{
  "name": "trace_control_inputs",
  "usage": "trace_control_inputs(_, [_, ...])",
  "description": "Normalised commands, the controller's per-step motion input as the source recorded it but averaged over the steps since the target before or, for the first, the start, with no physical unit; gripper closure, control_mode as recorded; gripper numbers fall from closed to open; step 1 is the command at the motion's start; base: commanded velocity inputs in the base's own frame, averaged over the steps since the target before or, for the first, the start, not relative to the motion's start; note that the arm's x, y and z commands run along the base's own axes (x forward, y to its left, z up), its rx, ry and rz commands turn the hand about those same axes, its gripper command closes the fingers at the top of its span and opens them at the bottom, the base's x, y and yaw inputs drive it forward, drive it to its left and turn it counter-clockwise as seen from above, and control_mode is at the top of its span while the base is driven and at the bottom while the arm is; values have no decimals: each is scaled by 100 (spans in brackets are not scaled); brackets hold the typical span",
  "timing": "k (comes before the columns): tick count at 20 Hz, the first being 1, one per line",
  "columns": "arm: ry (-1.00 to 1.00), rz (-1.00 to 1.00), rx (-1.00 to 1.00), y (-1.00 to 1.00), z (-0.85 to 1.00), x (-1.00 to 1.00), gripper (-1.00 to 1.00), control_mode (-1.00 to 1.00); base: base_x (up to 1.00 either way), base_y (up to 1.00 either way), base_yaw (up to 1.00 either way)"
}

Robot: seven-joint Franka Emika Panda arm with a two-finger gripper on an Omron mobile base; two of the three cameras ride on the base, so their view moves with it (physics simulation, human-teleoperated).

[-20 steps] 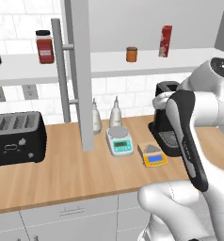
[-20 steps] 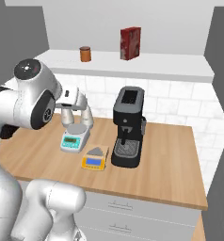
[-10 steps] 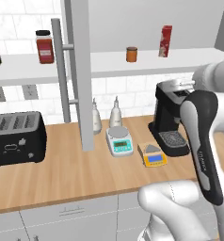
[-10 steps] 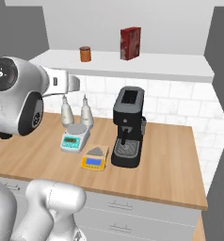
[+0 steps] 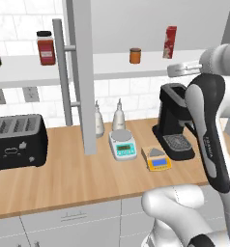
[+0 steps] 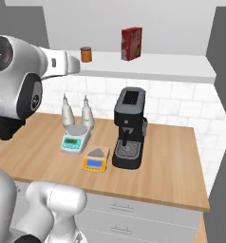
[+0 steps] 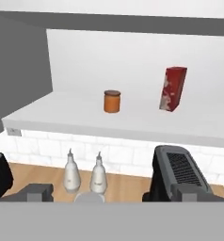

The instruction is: Pick the jam and place it on the digital scale for weighing, and close the cabinet.

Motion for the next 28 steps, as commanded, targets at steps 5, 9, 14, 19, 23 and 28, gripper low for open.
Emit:
trace_control_inputs(5, [-6,0,0,0,1,43,-100,-100,0,0,0])
trace_control_inputs(9, [-21,1,0,14,-1,36,-100,-100,0,0,0])
trace_control_inputs(14, [0,0,0,21,-3,63,-100,-100,0,0,0])
trace_control_inputs(19, [0,0,0,20,0,65,-100,-100,0,0,0])
trace_control_inputs(23, [0,0,0,9,-3,65,-100,-100,0,0,0])
trace_control_inputs(28, [0,0,0,0,-1,61,-100,-100,0,0,0])
